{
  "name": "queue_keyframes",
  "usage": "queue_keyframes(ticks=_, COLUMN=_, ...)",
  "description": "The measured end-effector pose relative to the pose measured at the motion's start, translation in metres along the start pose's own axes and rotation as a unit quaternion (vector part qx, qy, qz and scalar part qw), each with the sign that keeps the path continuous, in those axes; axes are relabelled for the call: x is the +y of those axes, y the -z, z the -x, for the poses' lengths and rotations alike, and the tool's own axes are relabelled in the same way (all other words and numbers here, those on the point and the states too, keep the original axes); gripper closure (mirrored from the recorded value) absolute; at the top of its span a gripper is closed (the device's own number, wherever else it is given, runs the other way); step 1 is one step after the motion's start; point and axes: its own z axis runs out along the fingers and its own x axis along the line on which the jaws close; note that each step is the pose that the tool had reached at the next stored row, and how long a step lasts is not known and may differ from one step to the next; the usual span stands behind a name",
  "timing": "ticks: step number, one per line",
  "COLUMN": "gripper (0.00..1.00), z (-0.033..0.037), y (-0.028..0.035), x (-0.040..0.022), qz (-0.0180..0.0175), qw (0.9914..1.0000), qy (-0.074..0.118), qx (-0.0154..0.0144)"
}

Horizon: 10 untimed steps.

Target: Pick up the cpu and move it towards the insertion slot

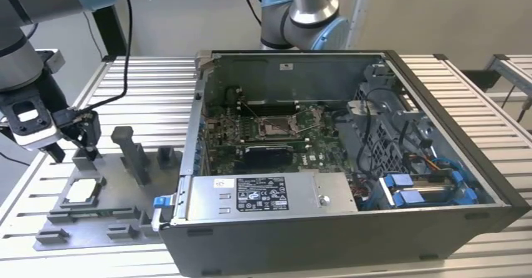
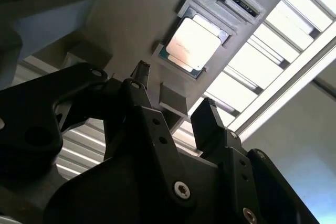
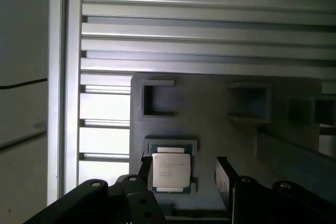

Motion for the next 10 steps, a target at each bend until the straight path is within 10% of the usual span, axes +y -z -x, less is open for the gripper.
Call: queue_keyframes(ticks=10, gripper=0.00, z=-0.0016, y=-0.0054, x=-0.0001, qz=0.0000, qw=1.00000, qy=0.000, qx=-0.0001)
